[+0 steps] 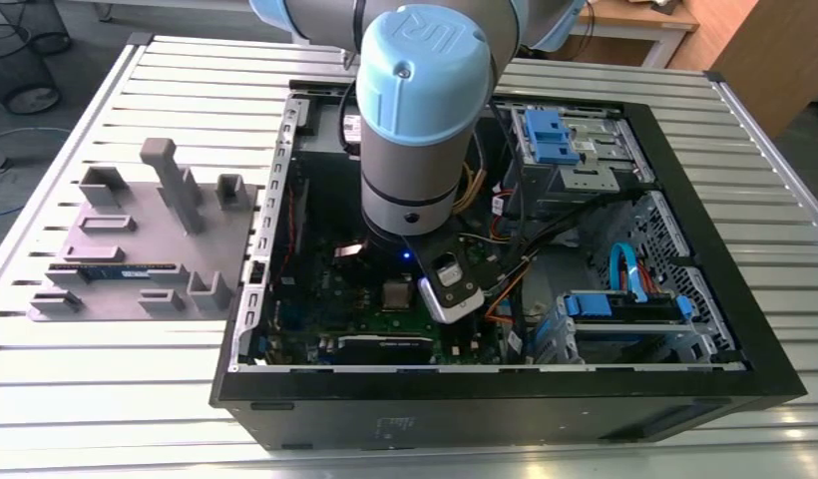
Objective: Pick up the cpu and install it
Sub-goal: 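Place the cpu into insertion slot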
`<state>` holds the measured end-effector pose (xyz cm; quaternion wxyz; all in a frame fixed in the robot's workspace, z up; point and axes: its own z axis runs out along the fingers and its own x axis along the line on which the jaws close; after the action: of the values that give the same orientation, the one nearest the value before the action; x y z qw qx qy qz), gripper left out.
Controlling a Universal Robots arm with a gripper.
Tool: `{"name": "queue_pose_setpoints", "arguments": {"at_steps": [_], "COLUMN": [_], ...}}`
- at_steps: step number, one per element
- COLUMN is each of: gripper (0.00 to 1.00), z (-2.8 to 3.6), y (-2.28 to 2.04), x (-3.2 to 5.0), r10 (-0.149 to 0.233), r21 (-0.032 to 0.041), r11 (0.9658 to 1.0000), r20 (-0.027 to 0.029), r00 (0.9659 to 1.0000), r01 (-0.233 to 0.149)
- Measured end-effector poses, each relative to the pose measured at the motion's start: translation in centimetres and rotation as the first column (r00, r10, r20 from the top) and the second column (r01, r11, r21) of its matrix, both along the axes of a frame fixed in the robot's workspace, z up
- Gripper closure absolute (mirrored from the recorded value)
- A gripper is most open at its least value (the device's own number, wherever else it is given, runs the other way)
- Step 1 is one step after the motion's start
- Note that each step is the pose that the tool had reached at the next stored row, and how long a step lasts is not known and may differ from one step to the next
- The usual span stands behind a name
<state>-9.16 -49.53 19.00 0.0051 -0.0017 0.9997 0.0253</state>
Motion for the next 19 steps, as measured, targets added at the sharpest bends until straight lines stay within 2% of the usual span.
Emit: {"name": "queue_pose_setpoints", "arguments": {"at_steps": [3, 4, 8, 12, 19], "gripper": [0.55, 0.48, 0.48, 0.48, 0.50], "z": [-0.02, -0.01, 0.01, 0.29, 0.30], "y": [0.00, 0.00, -0.01, -0.01, -0.01], "x": [0.00, 0.00, 0.00, 0.00, 0.00], "r10": [0.000, 0.000, 0.000, 0.000, 0.000], "r21": [0.0004, 0.0002, 0.0000, -0.0003, -0.0003], "r11": [1.0000, 1.0000, 1.0000, 1.0000, 1.0000], "r20": [0.0001, 0.0001, 0.0000, -0.0001, 0.0000], "r00": [1.0000, 1.0000, 1.0000, 1.0000, 1.0000], "r01": [0.000, 0.000, 0.000, 0.000, 0.000]}}
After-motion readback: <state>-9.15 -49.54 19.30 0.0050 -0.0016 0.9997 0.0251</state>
